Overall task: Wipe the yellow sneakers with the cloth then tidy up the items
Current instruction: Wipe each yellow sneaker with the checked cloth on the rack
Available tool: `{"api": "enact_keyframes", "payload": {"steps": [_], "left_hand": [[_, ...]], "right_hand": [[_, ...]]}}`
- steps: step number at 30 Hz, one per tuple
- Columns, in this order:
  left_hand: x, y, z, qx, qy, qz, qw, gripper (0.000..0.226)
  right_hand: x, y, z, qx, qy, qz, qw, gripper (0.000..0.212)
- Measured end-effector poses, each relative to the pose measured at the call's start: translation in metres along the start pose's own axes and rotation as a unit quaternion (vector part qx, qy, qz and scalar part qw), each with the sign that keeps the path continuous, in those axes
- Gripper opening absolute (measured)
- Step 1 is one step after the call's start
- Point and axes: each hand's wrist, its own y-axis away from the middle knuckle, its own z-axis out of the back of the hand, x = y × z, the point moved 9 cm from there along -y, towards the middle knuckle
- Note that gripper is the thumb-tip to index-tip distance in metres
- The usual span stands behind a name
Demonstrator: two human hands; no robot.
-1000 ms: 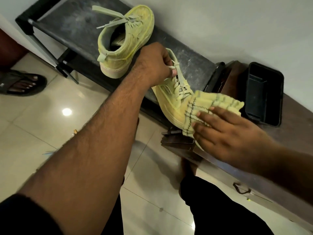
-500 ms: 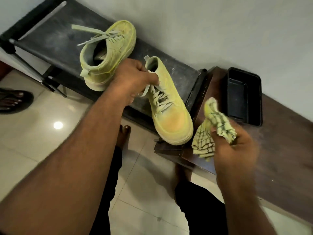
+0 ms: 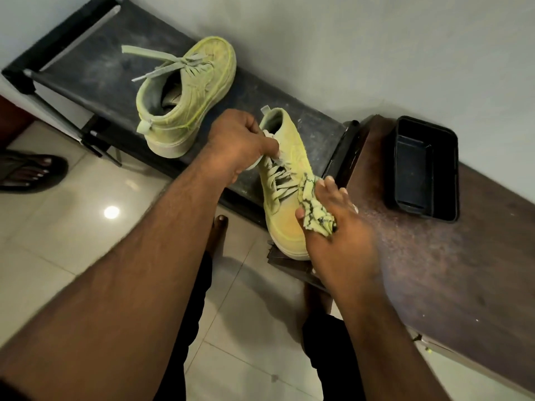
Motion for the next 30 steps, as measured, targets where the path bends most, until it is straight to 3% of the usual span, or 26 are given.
{"api": "enact_keyframes", "payload": {"steps": [5, 10, 13, 17, 21, 25, 30], "left_hand": [[-0.006, 0.002, -0.006, 0.01, -0.023, -0.016, 1.0, 0.035], [-0.01, 0.005, -0.008, 0.004, -0.046, -0.038, 0.998, 0.032], [-0.009, 0.005, -0.006, -0.003, -0.041, -0.036, 0.999, 0.032], [-0.011, 0.005, -0.006, 0.013, -0.059, -0.039, 0.997, 0.031], [-0.013, 0.006, -0.005, 0.019, -0.063, -0.051, 0.997, 0.029], [-0.015, 0.009, -0.008, 0.038, -0.061, -0.054, 0.996, 0.027], [-0.016, 0.01, -0.005, 0.016, -0.061, -0.05, 0.997, 0.029]], "right_hand": [[0.01, 0.043, 0.012, -0.004, 0.093, 0.028, 0.995, 0.056], [0.016, 0.005, 0.001, 0.055, 0.156, -0.014, 0.986, 0.071], [0.022, 0.022, -0.006, 0.053, 0.204, 0.012, 0.977, 0.064], [0.031, 0.033, -0.011, -0.006, 0.266, 0.073, 0.961, 0.048], [0.03, 0.003, -0.006, -0.013, 0.272, 0.056, 0.961, 0.047], [0.043, 0.017, -0.026, 0.055, 0.303, 0.121, 0.944, 0.042], [0.036, 0.002, -0.004, 0.01, 0.257, 0.084, 0.963, 0.051]]}}
